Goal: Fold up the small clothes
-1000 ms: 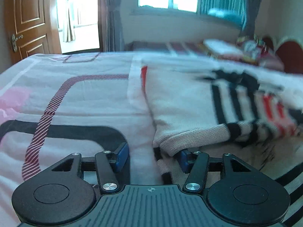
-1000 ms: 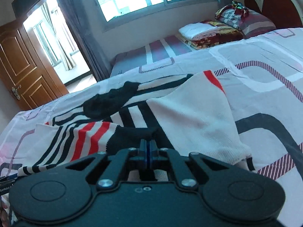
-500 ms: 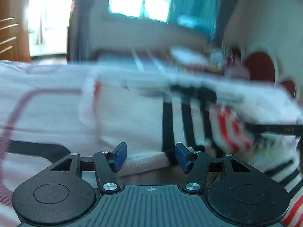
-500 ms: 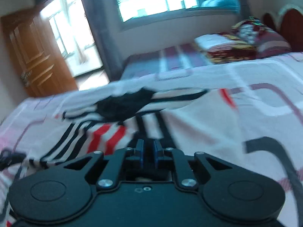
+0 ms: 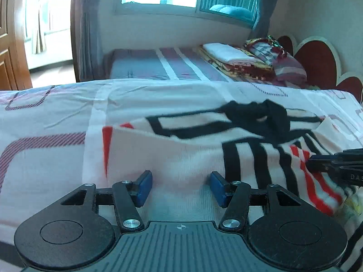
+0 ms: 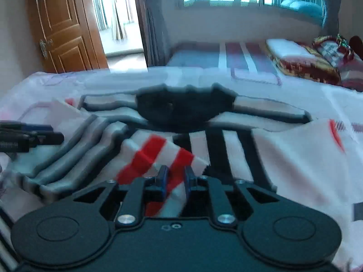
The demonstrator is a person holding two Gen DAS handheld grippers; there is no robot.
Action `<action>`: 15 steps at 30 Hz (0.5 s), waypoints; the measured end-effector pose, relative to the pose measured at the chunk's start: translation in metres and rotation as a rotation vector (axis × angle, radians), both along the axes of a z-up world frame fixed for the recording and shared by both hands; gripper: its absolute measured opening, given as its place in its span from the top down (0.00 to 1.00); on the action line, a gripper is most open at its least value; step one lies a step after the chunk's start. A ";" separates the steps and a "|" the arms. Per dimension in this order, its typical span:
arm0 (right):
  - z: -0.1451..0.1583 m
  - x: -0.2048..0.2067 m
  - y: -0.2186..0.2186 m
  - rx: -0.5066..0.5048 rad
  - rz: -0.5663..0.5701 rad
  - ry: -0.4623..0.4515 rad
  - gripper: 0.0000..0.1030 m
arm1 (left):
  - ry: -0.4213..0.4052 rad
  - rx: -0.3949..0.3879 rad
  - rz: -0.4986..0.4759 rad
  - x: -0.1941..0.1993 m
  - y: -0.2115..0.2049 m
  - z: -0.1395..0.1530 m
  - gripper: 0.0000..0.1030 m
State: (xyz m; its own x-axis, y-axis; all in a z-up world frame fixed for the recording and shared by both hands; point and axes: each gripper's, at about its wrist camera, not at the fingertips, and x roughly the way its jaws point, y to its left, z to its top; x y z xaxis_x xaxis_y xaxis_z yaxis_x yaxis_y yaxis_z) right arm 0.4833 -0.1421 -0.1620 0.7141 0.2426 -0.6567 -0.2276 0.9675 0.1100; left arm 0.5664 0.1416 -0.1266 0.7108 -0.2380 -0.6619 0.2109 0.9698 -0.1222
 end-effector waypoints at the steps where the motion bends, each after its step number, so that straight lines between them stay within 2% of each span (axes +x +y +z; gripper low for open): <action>1: 0.004 -0.001 -0.001 0.011 -0.002 -0.006 0.85 | -0.034 -0.006 0.002 0.001 0.002 0.007 0.46; 3: 0.013 -0.006 -0.005 0.038 0.001 -0.071 0.82 | -0.061 -0.006 0.027 0.010 0.007 0.011 0.46; 5: 0.014 -0.002 -0.008 0.046 0.006 -0.089 0.82 | -0.049 -0.024 0.050 0.023 0.016 0.007 0.46; 7: 0.006 0.011 -0.009 0.016 0.010 -0.046 0.83 | 0.006 0.017 0.043 0.038 0.018 -0.012 0.43; 8: -0.003 0.017 -0.009 0.000 0.013 -0.021 0.85 | -0.021 0.007 0.037 0.038 0.020 -0.014 0.42; 10: -0.004 0.022 -0.010 0.008 0.014 -0.038 0.85 | -0.020 0.015 0.039 0.040 0.015 -0.014 0.41; 13: 0.001 0.023 -0.012 0.017 -0.009 -0.022 0.85 | -0.044 0.005 0.037 0.020 0.011 -0.002 0.41; 14: 0.005 0.019 -0.013 0.019 -0.026 -0.031 0.80 | -0.060 -0.003 0.027 0.009 0.009 0.003 0.41; 15: 0.010 0.012 -0.012 0.028 -0.030 -0.053 0.80 | -0.086 -0.004 0.018 -0.005 0.006 0.009 0.41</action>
